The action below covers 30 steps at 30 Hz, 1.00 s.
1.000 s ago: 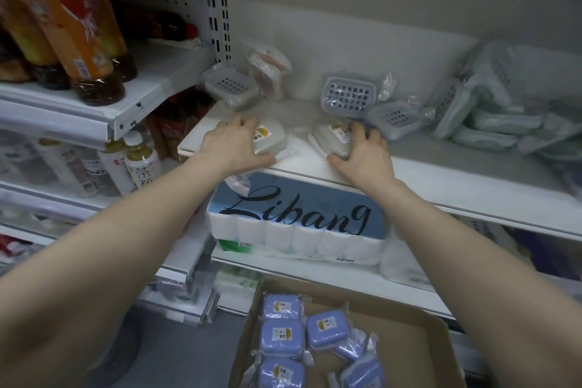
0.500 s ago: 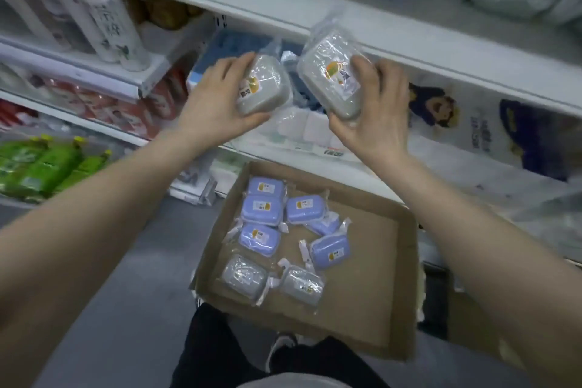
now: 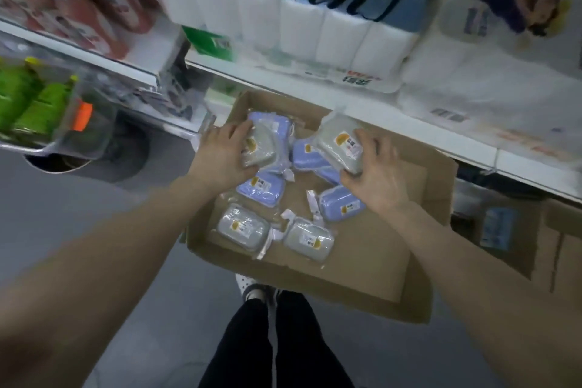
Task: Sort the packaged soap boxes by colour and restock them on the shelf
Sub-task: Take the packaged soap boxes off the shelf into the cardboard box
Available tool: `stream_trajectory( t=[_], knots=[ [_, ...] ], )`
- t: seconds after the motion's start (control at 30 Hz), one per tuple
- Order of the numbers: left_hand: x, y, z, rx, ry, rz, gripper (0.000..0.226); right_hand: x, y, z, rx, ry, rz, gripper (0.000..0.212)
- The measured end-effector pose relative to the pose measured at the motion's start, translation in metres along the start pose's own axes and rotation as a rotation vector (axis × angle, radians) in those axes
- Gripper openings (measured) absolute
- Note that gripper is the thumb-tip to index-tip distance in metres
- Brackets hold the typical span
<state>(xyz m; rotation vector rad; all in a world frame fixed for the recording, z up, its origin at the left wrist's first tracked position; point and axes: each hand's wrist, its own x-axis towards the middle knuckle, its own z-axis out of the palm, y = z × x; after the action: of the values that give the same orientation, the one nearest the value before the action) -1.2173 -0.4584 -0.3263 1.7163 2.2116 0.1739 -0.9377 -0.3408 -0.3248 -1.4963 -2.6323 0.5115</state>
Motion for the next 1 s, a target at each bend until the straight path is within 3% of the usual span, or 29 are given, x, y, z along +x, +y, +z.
stream_trajectory(
  t=[0.5, 0.73, 1.0],
  knots=[
    [0.075, -0.021, 0.107, 0.178, -0.144, 0.160, 0.087, 0.044, 0.037, 0.113, -0.133, -0.129, 0.063, 0.080],
    [0.074, -0.013, 0.096, 0.226, -0.211, 0.127, 0.092, 0.044, 0.033, 0.097, -0.216, -0.141, -0.006, 0.075],
    [0.062, 0.013, 0.021, 0.174, -0.079, 0.135, 0.082, 0.038, -0.002, 0.017, -0.246, -0.068, -0.165, 0.060]
  ],
)
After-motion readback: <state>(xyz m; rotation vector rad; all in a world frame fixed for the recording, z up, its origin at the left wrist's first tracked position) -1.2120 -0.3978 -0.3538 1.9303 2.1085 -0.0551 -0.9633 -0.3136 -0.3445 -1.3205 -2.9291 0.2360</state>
